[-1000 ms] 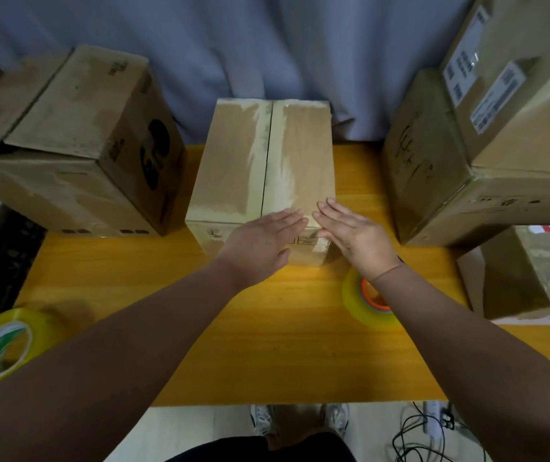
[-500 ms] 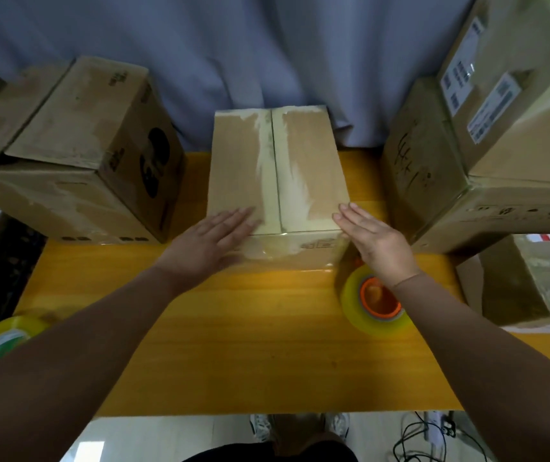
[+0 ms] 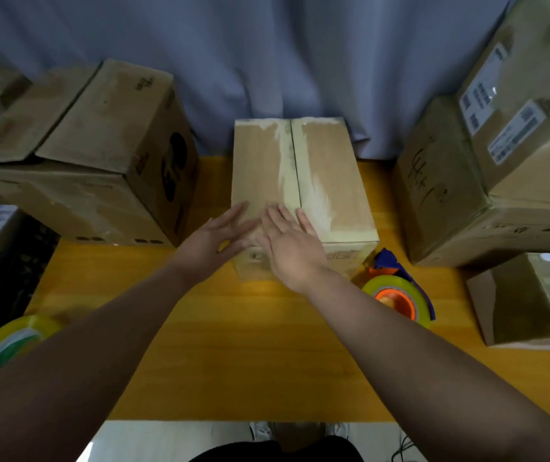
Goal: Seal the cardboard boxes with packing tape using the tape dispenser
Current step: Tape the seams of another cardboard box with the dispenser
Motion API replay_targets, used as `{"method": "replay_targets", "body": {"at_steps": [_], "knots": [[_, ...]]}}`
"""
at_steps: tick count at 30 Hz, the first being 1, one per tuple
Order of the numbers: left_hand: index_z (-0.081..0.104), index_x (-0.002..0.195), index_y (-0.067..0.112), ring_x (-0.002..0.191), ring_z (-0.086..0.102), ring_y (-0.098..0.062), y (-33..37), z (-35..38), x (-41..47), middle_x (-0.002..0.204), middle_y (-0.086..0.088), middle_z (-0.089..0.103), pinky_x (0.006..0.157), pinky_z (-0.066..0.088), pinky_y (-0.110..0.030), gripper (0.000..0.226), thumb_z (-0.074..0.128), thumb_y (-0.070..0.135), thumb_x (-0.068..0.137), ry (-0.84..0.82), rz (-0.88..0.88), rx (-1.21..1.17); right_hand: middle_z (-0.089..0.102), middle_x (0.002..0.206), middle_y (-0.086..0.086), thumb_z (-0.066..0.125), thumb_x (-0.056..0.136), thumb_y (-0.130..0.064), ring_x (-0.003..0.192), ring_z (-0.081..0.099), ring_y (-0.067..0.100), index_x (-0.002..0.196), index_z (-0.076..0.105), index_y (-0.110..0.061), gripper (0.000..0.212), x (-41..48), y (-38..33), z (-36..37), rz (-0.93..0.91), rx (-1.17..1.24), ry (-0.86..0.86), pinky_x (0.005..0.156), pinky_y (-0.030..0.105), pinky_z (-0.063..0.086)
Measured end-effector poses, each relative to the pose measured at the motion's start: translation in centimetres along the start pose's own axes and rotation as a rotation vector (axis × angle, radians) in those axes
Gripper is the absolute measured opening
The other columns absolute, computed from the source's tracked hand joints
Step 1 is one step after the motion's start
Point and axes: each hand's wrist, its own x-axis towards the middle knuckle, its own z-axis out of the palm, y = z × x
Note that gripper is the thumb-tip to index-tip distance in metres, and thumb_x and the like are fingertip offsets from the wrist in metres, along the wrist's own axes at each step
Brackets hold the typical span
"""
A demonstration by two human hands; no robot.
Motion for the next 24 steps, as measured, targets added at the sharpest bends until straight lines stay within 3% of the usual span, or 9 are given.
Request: {"method": "replay_targets", "body": {"at_steps": [2, 6, 8, 11, 13, 15, 19, 24], "knots": [[0.031, 0.145, 0.037, 0.142, 0.009, -0.001, -0.7, 0.4, -0.4, 0.157, 0.02, 0.004, 0.115, 0.023, -0.033, 0.055, 0.043, 0.044, 0.091, -0.001, 0.06, 0.026, 0.001, 0.161, 0.007, 0.009, 0.101, -0.044, 0.148, -0.001, 0.019, 0.153, 0.003, -0.01, 0.063, -0.3, 0.1, 1.3, -0.003, -0.141, 0.033, 0.119, 0.038, -0.009], [0.014, 0.147, 0.039, 0.145, 0.016, -0.017, -1.6, 1.4, -0.6, 0.157, 0.019, -0.008, 0.111, 0.033, -0.046, 0.062, 0.043, 0.041, 0.093, 0.01, 0.081, 0.202, 0.041, 0.147, 0.018, 0.019, 0.093, -0.046, 0.137, 0.038, 0.03, 0.144, 0.036, -0.002, 0.07, -0.3, 0.0, 2.1, 0.05, -0.266, 0.122, 0.115, 0.046, 0.019], [0.006, 0.147, 0.038, 0.145, 0.018, -0.021, -1.8, 1.8, -0.6, 0.156, 0.016, -0.012, 0.113, 0.028, -0.049, 0.067, 0.047, 0.038, 0.094, 0.002, 0.058, 0.295, 0.046, 0.143, 0.019, 0.025, 0.092, -0.045, 0.133, 0.043, 0.033, 0.142, 0.037, -0.001, 0.068, -0.3, 0.0, 2.3, 0.045, -0.297, 0.108, 0.113, 0.049, 0.023], [0.004, 0.148, 0.038, 0.146, 0.009, -0.025, -1.7, 1.6, -0.8, 0.157, 0.011, -0.009, 0.117, 0.013, -0.049, 0.068, 0.028, 0.065, 0.09, -0.005, 0.075, 0.452, 0.042, 0.146, 0.019, 0.035, 0.092, -0.047, 0.136, 0.039, 0.033, 0.145, 0.029, -0.003, 0.069, -0.4, -0.1, 2.5, 0.025, -0.348, 0.122, 0.115, 0.05, 0.017], [0.022, 0.149, 0.03, 0.146, 0.008, -0.027, -0.9, 1.3, -0.5, 0.159, 0.004, 0.008, 0.118, 0.005, -0.048, 0.074, 0.009, 0.071, 0.088, 0.037, 0.072, 0.475, 0.026, 0.156, 0.015, 0.035, 0.095, -0.054, 0.145, 0.022, 0.03, 0.15, 0.023, -0.008, 0.073, -0.5, -0.2, 1.6, -0.01, -0.304, 0.08, 0.117, 0.047, 0.004], [0.045, 0.139, 0.015, 0.144, 0.017, -0.027, 0.4, 1.3, 0.3, 0.154, -0.005, 0.029, 0.117, 0.003, -0.041, 0.075, 0.007, 0.062, 0.094, 0.112, 0.099, 0.484, 0.007, 0.161, 0.007, 0.017, 0.099, -0.055, 0.148, 0.004, 0.024, 0.154, 0.01, -0.017, 0.067, -0.6, 0.3, 0.5, -0.019, -0.245, 0.079, 0.116, 0.044, -0.012], [0.029, 0.148, 0.013, 0.144, 0.009, -0.018, 1.3, 1.9, 1.1, 0.156, -0.004, 0.025, 0.117, 0.003, -0.033, 0.08, -0.003, 0.061, 0.092, 0.045, 0.093, 0.536, -0.009, 0.161, 0.01, 0.011, 0.1, -0.052, 0.147, -0.009, 0.03, 0.152, -0.013, -0.024, 0.064, -1.4, 1.0, 0.9, 0.045, -0.343, 0.097, 0.109, 0.051, -0.023], [0.027, 0.146, 0.009, 0.14, 0.03, -0.032, 0.7, 1.8, 1.2, 0.151, -0.011, 0.034, 0.112, 0.022, -0.042, 0.072, 0.015, 0.056, 0.093, -0.031, 0.107, 0.85, -0.012, 0.16, 0.011, 0.02, 0.099, -0.053, 0.147, -0.012, 0.028, 0.151, -0.015, -0.021, 0.07, -1.5, 1.0, 0.8, 0.035, -0.35, 0.064, 0.105, 0.053, -0.028]]}}
